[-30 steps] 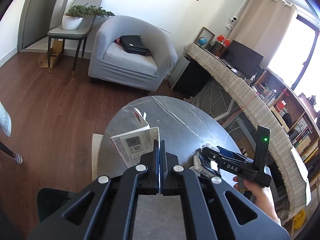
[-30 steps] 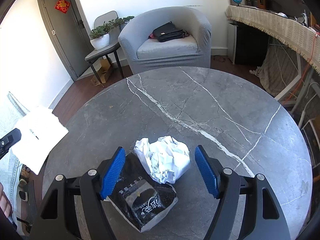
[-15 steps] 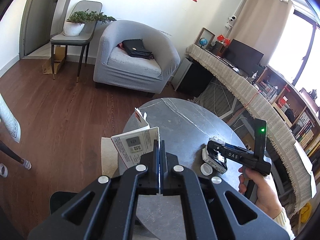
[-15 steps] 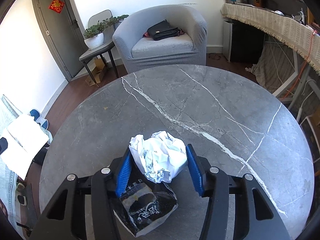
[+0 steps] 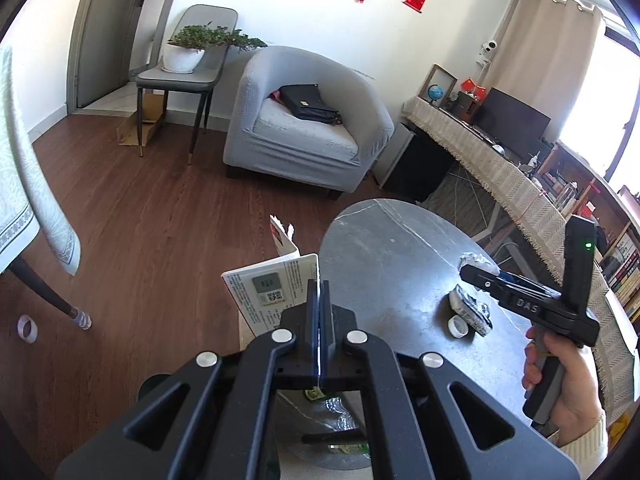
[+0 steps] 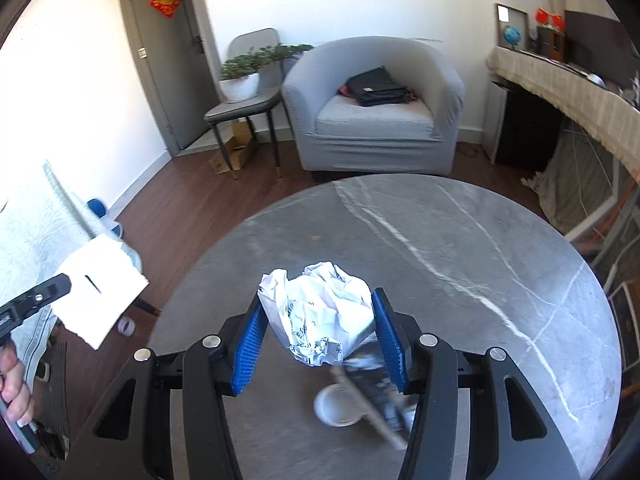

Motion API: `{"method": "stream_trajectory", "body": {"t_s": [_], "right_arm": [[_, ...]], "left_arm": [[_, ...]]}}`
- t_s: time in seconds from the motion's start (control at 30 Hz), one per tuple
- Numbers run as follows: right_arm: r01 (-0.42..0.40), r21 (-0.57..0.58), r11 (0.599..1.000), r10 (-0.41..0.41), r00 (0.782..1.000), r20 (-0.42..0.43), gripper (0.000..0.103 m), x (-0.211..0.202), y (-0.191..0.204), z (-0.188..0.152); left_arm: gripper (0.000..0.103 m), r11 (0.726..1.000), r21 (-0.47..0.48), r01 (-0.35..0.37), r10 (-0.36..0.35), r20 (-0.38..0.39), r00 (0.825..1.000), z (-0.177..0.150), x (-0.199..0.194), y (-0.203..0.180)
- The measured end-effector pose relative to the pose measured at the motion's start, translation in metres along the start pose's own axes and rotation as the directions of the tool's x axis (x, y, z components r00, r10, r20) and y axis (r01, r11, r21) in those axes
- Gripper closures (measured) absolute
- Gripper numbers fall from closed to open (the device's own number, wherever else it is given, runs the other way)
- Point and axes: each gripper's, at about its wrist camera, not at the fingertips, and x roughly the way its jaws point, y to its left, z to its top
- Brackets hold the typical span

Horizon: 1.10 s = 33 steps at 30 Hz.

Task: Collect trash
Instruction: 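Open the left tool over the bin to drop the white box while the right tool carries its load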

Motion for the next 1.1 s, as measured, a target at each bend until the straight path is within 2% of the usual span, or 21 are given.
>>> {"method": "stream_trajectory", "body": {"t_s": [0.27, 0.43, 0.57, 0.93, 1.1], "right_arm": [[-0.111, -0.11, 0.988, 0.108, 0.994, -0.027, 0.05, -0.008, 0.072, -0.012], [-0.167, -0.179, 0.97, 0.162, 0.986, -0.041, 0.05, -0.01, 0.115, -0.017], [-0.221, -0.187, 0.957, 0.213, 0.975, -0.063, 0.05, -0.006, 0.137, -0.02], [-0.255, -0.244, 0.936, 0.23, 0.965, -0.127, 0.05, 0.019, 0.18, -0.032], [-0.259, -0.248, 0.933, 0.229, 0.963, -0.145, 0.05, 0.03, 0.189, -0.034]], "left_arm": [[0.102, 0.997, -0.001, -0.083, 0.083, -0.028, 0.996, -0.014, -0.005, 0.026], [0.102, 0.994, -0.005, -0.106, 0.105, -0.056, 0.993, -0.025, -0.005, 0.035], [0.102, 0.992, -0.016, -0.122, 0.12, -0.08, 0.99, -0.041, -0.007, 0.043], [0.102, 0.986, -0.064, -0.156, 0.138, -0.219, 0.966, -0.094, 0.022, 0.081], [0.102, 0.981, -0.08, -0.175, 0.144, -0.299, 0.943, -0.116, 0.038, 0.102]]}}
